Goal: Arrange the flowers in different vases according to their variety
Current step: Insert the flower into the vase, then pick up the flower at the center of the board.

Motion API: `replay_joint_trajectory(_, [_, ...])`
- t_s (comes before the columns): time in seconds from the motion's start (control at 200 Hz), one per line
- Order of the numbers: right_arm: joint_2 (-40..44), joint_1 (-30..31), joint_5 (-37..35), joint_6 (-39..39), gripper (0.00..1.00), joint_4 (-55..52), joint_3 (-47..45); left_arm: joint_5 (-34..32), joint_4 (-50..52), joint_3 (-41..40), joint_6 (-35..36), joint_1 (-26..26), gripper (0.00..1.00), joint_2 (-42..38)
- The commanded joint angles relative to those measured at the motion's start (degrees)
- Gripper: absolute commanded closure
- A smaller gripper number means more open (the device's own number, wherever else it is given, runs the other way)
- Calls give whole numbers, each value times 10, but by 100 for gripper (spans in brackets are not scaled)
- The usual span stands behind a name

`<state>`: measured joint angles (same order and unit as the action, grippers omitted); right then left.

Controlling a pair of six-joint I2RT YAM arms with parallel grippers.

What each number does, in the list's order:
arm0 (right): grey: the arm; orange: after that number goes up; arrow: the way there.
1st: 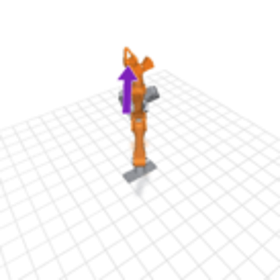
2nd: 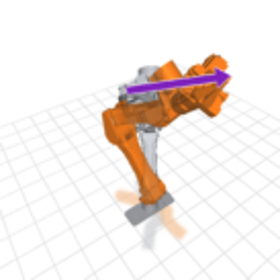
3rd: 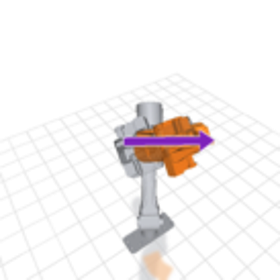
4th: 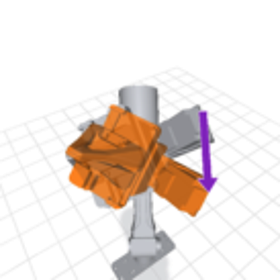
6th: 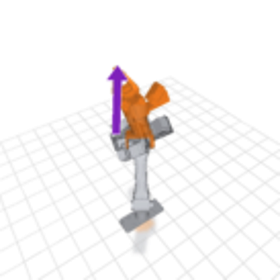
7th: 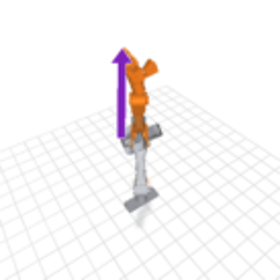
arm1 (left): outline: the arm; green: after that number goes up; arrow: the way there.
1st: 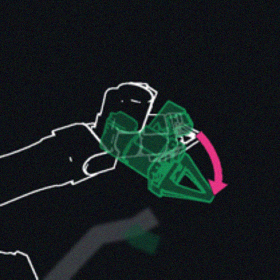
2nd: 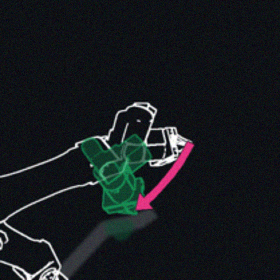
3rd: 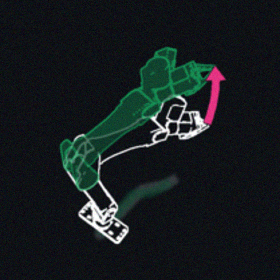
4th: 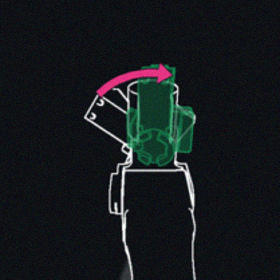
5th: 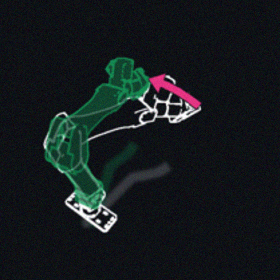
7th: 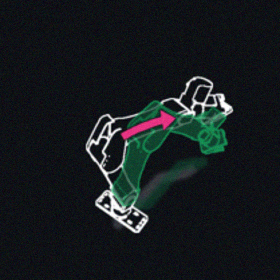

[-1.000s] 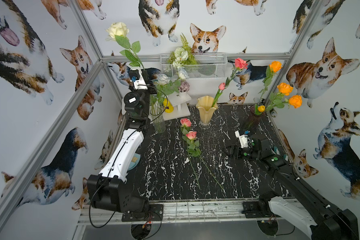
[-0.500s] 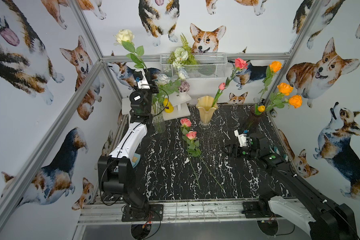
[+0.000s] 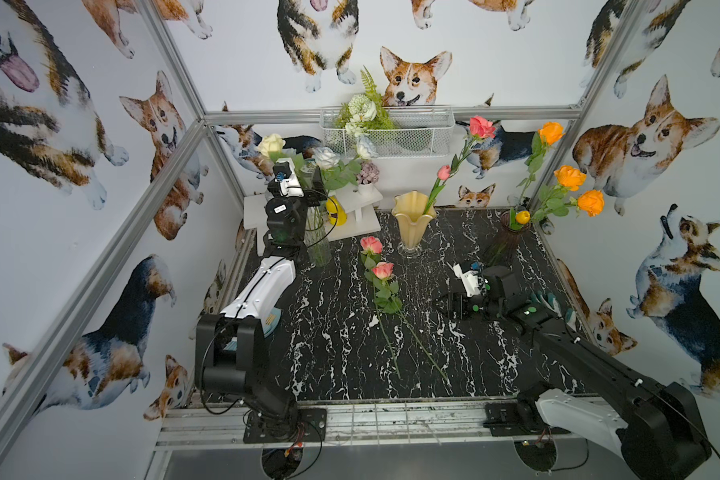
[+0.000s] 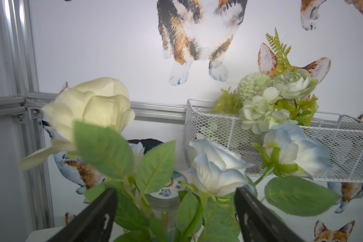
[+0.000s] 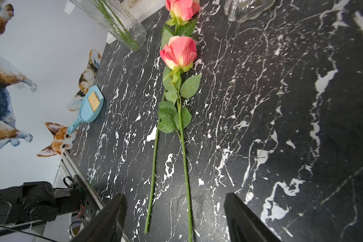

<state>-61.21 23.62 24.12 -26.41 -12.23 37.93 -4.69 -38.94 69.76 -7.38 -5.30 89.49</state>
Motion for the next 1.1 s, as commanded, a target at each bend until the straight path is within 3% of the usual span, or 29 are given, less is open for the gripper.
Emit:
replay_joint_trajectory(0.0, [-14, 20, -16, 16, 21, 12, 13, 1, 58, -6, 1, 0, 0, -20])
replay_joint_trajectory(0.556, [-122, 129, -142, 46, 22, -34, 67, 11, 222, -118, -4, -20, 0, -196])
replay_joint_trajectory(1.096, [-227, 233, -244, 33, 32, -140, 98, 70, 371, -218, -46, -59, 0, -355])
